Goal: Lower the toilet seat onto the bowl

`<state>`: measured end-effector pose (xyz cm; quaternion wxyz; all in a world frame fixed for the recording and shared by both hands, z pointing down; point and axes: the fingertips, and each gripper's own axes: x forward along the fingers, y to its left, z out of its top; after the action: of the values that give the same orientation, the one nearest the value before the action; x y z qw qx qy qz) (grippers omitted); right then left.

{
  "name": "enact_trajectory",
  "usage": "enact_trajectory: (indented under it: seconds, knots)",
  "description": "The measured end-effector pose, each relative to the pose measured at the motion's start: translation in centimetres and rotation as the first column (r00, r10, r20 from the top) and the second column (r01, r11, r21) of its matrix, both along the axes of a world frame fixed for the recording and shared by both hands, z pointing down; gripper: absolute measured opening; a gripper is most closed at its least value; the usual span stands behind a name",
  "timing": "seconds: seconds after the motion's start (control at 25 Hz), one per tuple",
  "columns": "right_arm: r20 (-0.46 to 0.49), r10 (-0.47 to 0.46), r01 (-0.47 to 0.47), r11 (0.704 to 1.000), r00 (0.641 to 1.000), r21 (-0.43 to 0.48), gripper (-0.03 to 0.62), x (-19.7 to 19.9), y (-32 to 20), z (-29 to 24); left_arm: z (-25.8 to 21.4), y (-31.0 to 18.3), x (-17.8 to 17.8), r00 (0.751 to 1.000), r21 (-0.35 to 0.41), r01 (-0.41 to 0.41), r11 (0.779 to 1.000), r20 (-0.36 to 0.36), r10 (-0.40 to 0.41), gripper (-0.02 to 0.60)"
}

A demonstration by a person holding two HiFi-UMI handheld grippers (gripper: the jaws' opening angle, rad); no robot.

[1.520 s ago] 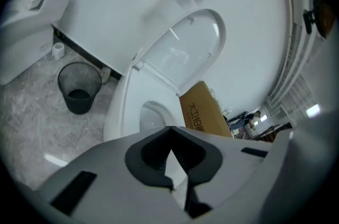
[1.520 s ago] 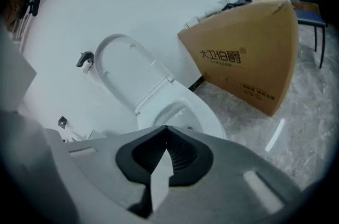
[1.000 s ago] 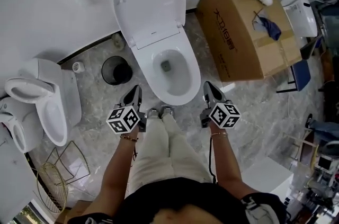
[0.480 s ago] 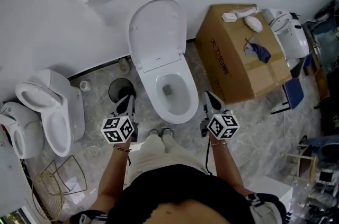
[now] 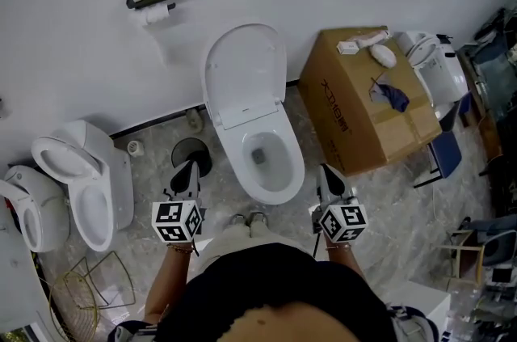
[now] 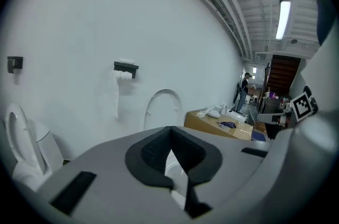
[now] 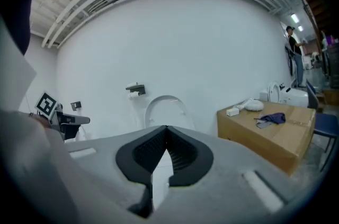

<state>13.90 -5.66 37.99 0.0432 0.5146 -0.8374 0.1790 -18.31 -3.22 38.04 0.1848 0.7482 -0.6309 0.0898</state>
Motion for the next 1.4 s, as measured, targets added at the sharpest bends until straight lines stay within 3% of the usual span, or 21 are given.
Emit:
enact_trajectory:
  seconds: [0.28, 0.52, 1.0, 1.16, 1.4]
  knots:
    - [-0.098, -0.046, 0.055, 0.995, 0.994, 0.088, 0.005, -2.5, 3.2, -2.3, -0.2, 2.8, 0.2, 0.998, -0.025, -0.01, 1.0, 0.067, 0.011, 0.003]
    - [0.0, -0.059, 0.058, 0.976, 0.998, 0.21, 0.005, -3.8, 4.5, -5.0, -0.8, 4.7, 1.3, 0.999, 0.01, -0.012, 1.0, 0.05, 0.012, 0.003]
    - [-0.027, -0.022, 0.027, 0.981, 0.999, 0.194, 0.005, -3.2, 5.0, -3.5, -0.6, 5.7, 2.2, 0.998, 0.092, 0.009, 0.996, 0.069, -0.016, 0.003]
    - [-0.069, -0.033, 0.042, 0.99, 0.997, 0.138, 0.005, -2.9, 5.3, -1.8, 0.7, 6.1, 2.5, 0.997, 0.077, 0.001, 0.997, 0.075, -0.007, 0.003]
    - [-0.082, -0.041, 0.051, 0.991, 0.996, 0.122, 0.005, -3.2, 5.0, -1.4, 1.0, 6.1, 2.5, 0.997, 0.073, 0.002, 0.997, 0.073, -0.008, 0.003]
